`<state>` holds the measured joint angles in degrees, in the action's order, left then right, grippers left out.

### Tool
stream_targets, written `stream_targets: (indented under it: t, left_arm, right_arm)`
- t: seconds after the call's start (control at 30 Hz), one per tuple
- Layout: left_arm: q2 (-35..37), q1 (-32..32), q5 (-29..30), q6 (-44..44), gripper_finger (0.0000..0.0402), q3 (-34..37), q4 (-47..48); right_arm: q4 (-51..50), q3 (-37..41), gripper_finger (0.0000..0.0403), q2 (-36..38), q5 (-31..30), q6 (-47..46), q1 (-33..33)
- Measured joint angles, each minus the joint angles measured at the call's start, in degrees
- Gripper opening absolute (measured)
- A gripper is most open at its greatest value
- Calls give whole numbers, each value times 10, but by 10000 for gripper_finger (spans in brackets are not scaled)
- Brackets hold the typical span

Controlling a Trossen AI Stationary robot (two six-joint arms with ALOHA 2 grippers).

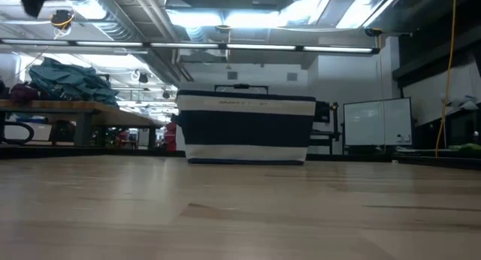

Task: Fold towel
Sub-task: Return to Home Position

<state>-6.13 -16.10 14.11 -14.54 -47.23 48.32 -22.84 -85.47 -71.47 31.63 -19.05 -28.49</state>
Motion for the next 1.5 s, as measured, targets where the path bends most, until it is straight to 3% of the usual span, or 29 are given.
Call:
stream_targets:
  t: [0.13, 0.2, 0.27, 0.43, 0.67, 0.97, 1.23, 1.37, 1.5]
  left_arm:
    - [60, 0, -9, -12, 72, 53, 17]
    - [57, 0, -24, -22, 72, 72, 27]
    - [54, 0, -51, -33, 72, 102, 27]
    - [55, 1, -140, -39, 72, 200, -125]
    - [58, 11, -217, -3, 72, 331, -348]
    - [57, 19, -223, -43, 72, 440, -462]
    - [55, 19, -219, -53, 72, 467, -510]
    - [55, 19, -219, -53, 72, 467, -509]
    - [55, 19, -219, -52, 72, 467, -506]
  right_arm:
    - [-117, 17, 133, 52, -131, 30, 36]
    - [-119, 52, 133, 80, -156, 30, 56]
    - [-103, 97, 133, 111, -156, 30, 74]
    - [-31, 242, 133, 191, -153, 30, 110]
    - [134, 471, 133, 287, -124, 27, 120]
    - [360, 673, 133, 317, -96, -22, 120]
    - [571, 799, 133, 316, -126, -36, 120]
    - [609, 840, 133, 316, -131, -48, 120]
    - [588, 848, 133, 316, -137, -49, 120]
